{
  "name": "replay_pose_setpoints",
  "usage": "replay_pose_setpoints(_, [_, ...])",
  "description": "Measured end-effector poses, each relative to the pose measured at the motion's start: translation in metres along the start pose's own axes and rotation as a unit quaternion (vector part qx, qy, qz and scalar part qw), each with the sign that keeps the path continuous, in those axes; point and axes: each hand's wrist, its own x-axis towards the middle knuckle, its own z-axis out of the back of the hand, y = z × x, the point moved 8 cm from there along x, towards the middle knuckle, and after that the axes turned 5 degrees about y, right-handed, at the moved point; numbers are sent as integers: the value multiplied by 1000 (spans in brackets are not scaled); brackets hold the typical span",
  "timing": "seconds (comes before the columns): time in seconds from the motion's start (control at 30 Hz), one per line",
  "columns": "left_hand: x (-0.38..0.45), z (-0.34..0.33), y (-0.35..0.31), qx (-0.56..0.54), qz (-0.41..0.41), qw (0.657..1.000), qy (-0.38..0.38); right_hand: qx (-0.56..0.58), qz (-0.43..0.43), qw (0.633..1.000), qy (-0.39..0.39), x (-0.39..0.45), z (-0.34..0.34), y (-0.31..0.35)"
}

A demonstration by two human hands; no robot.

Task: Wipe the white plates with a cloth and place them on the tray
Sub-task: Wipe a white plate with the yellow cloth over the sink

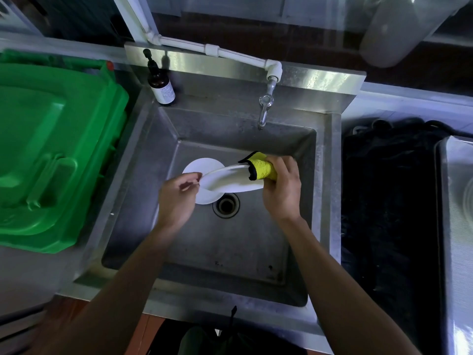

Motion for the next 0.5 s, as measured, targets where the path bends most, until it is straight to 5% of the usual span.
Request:
replay_pose_setpoints(0.07, [-8,-4,34,-179,163,970,-7,1,-9,1000,-13,-2,3,-5])
replay_pose_setpoints(0.17, [-30,-39,48,-387,321,861,79,16,-12,999,-36,-8,5,-6])
replay_pose_setpoints(0.27, [-36,-63,30,-455,335,812,143,18,5,999,-49,-14,3,1])
replay_pose_setpoints(0.5, [-30,-68,4,-490,342,797,89,0,30,999,-35,-30,-4,6])
